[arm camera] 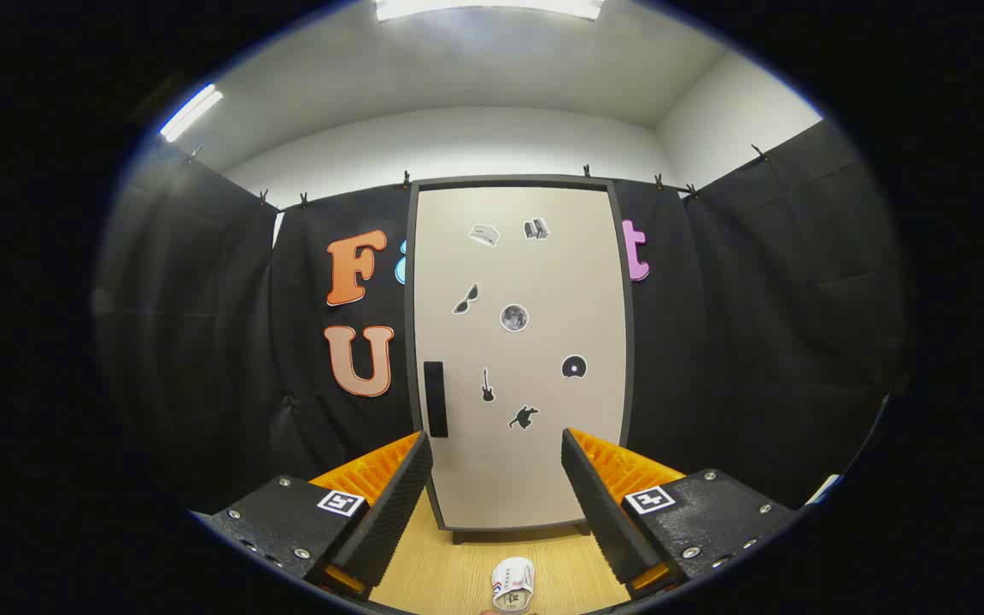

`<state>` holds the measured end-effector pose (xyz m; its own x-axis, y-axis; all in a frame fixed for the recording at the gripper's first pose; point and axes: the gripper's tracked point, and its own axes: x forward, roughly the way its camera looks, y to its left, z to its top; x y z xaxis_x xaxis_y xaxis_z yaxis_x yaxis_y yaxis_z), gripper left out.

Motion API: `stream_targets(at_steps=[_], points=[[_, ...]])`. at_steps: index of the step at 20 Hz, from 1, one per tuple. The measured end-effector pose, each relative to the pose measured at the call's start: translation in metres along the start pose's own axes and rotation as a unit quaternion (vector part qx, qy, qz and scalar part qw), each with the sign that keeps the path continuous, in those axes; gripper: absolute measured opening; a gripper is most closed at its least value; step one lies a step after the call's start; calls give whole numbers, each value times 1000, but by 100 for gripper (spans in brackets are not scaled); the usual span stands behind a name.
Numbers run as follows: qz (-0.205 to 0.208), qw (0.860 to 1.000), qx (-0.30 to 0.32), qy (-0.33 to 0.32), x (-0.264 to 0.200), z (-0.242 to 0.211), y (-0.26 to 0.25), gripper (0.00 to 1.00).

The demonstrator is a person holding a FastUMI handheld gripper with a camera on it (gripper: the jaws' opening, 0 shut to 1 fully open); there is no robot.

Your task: Open the shoe cabinet door, grab the shoes and put them into the shoe cabinet, then close the shoe cabinet door.

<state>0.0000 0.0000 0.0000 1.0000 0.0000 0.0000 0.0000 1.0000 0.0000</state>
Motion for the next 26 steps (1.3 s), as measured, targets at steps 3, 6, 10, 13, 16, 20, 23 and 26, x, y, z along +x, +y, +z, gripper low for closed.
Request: stream_targets(at_steps=[3,6,10,13,16,20,23,26], points=[[-1,1000,-4,-1,-1,1,0,95],[0,1000,-5,0,-1,1,0,95],[0,1000,-4,1,0,1,0,95],[0,1000,-6,1,0,1,0,95],[0,1000,-5,1,0,2,0,95],[-1,1000,-4,1,1,1,0,95],[5,1000,-1,4,7,-3,7,95],[12,1000,-2,10,17,-10,16,95]])
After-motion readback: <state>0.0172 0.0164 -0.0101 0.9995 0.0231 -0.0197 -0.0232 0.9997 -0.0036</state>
